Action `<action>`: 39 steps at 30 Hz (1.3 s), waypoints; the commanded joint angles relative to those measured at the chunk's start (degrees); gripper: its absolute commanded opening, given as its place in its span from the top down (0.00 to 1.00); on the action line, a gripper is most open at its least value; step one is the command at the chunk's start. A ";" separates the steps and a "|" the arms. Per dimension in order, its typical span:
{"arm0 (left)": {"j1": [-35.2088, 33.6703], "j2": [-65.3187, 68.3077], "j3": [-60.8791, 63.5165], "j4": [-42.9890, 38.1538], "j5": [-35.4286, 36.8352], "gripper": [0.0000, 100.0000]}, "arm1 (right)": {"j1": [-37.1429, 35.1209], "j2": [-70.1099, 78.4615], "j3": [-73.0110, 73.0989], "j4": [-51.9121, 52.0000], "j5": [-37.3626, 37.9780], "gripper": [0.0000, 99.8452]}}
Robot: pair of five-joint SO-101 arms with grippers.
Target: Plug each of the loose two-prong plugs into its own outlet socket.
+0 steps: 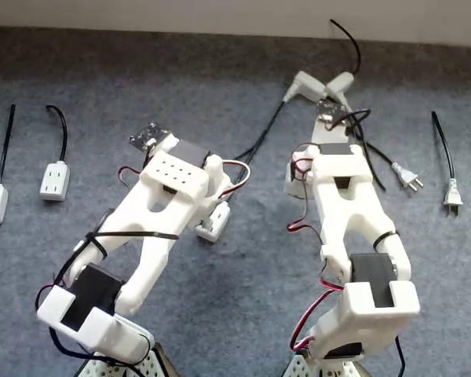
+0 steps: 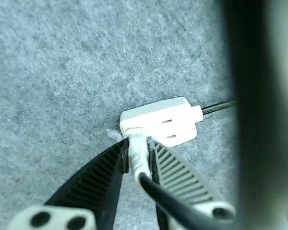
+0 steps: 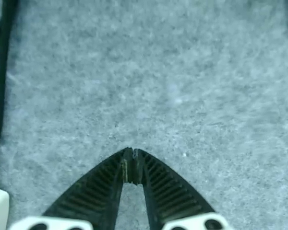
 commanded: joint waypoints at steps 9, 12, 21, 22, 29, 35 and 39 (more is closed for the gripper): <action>-0.57 -2.07 0.57 -1.93 0.26 0.99 | -0.48 -0.48 -0.22 -0.75 -0.26 0.99; -0.48 -2.07 1.71 -2.29 0.26 0.99 | -0.48 -0.48 -0.22 -0.75 -0.26 0.99; 1.10 -2.07 7.87 -9.32 0.26 0.99 | -0.48 -0.48 -0.22 -0.75 -0.26 0.99; 2.15 -2.07 8.40 -10.20 0.26 0.99 | -0.48 -0.48 -0.22 -0.75 -0.26 0.99; 4.44 -2.07 12.62 -18.29 0.26 0.99 | -0.40 -0.48 -0.22 -0.75 -0.26 0.99; 2.77 -2.07 13.41 -19.52 3.16 0.99 | -0.40 -0.48 -0.22 -0.75 -0.18 0.99; -0.04 -1.98 13.41 -19.43 3.16 0.99 | -0.40 -0.48 -0.22 -0.75 -0.18 0.99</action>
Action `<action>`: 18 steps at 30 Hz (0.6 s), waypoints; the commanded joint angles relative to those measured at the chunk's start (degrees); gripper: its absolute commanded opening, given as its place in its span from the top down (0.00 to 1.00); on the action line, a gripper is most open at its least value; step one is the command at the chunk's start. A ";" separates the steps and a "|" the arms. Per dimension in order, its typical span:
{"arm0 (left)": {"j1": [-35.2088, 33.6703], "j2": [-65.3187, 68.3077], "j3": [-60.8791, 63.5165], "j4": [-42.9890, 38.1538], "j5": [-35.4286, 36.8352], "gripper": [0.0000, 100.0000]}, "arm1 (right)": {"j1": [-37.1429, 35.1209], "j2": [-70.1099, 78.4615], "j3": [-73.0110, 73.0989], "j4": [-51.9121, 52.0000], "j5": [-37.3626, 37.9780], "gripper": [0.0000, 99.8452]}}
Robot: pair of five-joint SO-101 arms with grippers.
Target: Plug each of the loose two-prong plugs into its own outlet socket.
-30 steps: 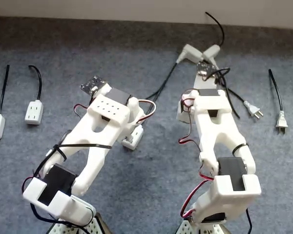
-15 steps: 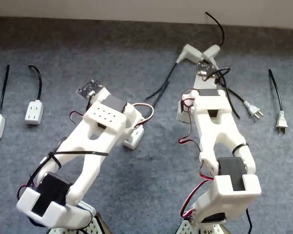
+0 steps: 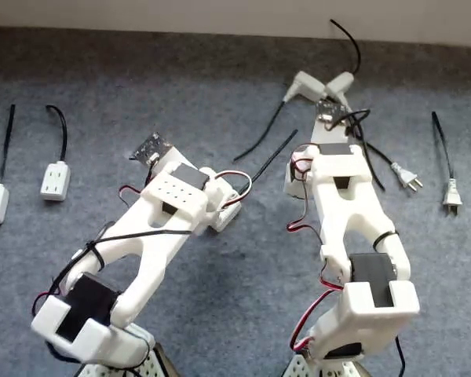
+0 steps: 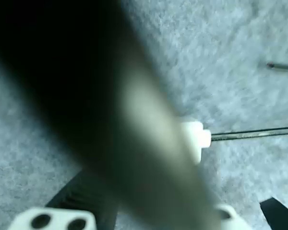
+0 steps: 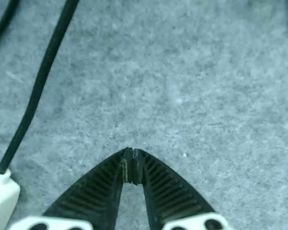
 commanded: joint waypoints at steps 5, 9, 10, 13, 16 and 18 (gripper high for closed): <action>-1.71 -0.22 -0.31 1.23 0.53 0.99 | -0.40 -0.48 -0.22 -0.75 -0.18 0.99; -1.71 0.22 -0.40 1.58 -2.11 0.99 | -0.40 -0.48 -0.22 -0.75 -0.18 0.99; -1.71 1.10 -1.19 1.93 -3.25 0.99 | -0.40 -0.48 -0.22 -0.75 -0.18 0.99; -1.71 6.55 -6.64 6.24 -7.91 0.99 | -0.40 -0.48 -0.22 -0.75 -0.18 0.99; -1.80 13.76 -14.73 12.22 -13.54 0.99 | -0.40 -0.40 -0.22 -0.75 -0.18 0.99; -1.80 18.07 -20.09 17.14 -14.42 0.99 | -0.40 -0.40 -0.22 -0.75 -0.18 0.99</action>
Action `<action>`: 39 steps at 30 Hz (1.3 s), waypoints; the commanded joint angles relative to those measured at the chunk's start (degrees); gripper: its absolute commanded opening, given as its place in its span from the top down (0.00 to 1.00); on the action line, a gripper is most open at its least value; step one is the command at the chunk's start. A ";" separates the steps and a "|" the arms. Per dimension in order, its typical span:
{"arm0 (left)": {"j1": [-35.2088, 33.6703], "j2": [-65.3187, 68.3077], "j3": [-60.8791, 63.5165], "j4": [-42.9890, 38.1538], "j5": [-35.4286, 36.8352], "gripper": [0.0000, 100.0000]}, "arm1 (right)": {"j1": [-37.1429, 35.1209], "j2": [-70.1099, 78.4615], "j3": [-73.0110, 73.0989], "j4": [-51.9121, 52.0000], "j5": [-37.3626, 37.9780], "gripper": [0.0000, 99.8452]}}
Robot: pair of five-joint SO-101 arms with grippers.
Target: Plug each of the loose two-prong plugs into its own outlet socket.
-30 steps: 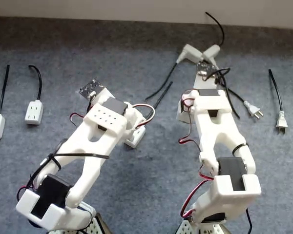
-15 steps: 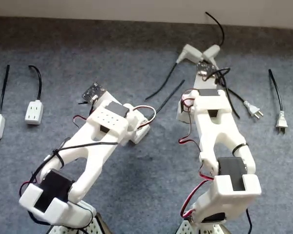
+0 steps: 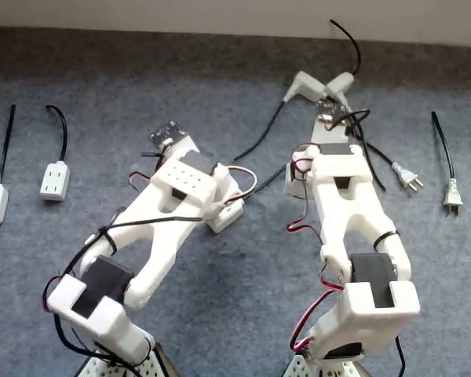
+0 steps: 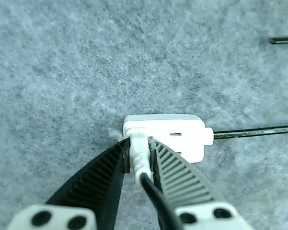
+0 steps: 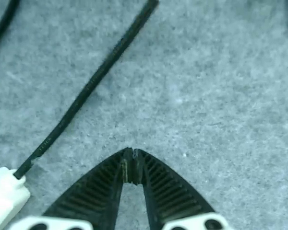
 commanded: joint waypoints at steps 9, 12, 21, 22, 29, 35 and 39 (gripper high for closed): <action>0.40 16.57 -25.01 29.36 -5.19 0.63 | -0.22 -0.40 -0.22 -0.84 -0.18 0.99; 0.40 19.03 -27.38 30.51 -2.99 0.57 | -0.13 -0.40 -0.22 -0.84 -0.18 0.99; -2.59 19.38 -39.25 34.81 -2.37 0.57 | -0.13 -0.40 -0.13 -1.63 -0.18 0.99; -2.95 19.38 -41.19 35.08 -2.46 0.57 | -0.13 -0.31 0.13 -2.07 -0.18 0.99; -5.58 19.30 -53.41 35.08 -11.52 0.57 | -0.13 -0.40 2.15 -4.35 -0.18 0.99; -10.33 19.30 -70.11 35.08 -12.31 0.57 | -0.13 -0.40 2.07 -4.44 -0.79 0.99; -15.43 19.38 -76.79 35.16 -12.31 0.57 | -0.13 -0.57 1.80 -4.00 -5.54 0.99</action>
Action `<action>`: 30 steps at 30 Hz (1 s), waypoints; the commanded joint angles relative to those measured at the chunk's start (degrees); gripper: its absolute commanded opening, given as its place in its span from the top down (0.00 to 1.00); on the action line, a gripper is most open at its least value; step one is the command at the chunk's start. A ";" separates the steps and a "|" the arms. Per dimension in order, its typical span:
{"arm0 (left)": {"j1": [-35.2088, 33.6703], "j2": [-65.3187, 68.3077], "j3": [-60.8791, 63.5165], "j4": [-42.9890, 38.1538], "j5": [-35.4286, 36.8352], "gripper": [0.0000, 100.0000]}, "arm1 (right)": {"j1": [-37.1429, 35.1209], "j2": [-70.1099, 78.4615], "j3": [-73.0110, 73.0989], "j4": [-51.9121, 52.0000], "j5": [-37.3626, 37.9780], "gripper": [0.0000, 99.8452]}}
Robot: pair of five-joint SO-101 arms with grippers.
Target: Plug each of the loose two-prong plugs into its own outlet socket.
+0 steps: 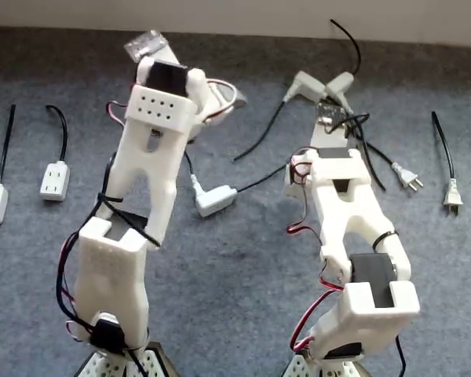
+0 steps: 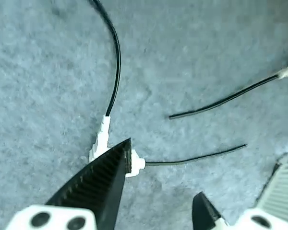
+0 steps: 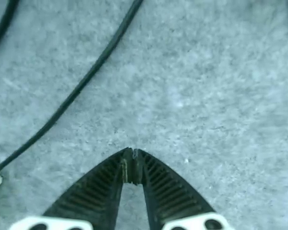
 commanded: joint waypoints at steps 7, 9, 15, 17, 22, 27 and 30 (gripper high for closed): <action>-11.82 -0.22 -0.48 0.53 -0.44 0.57 | -3.30 -0.75 -3.21 -0.31 2.37 0.80; -12.53 -0.22 2.51 0.44 -0.44 0.57 | -5.85 -0.75 -4.09 -0.57 9.32 0.76; -13.85 -0.40 5.14 0.44 -0.35 0.57 | -13.23 -0.75 -4.35 -0.66 28.04 0.76; -14.81 -0.31 5.14 0.44 -0.35 0.57 | -14.11 -0.66 -4.44 -0.75 35.16 0.76; -15.78 -0.22 5.41 0.44 -0.35 0.57 | -15.87 -0.48 -3.21 -5.85 48.00 0.76; -15.60 -0.22 5.41 0.44 -0.35 0.57 | -18.33 -0.92 -3.12 -2.77 54.51 0.76; -15.60 -0.22 5.41 0.44 -0.35 0.57 | -21.41 -0.92 -3.21 4.26 62.24 0.76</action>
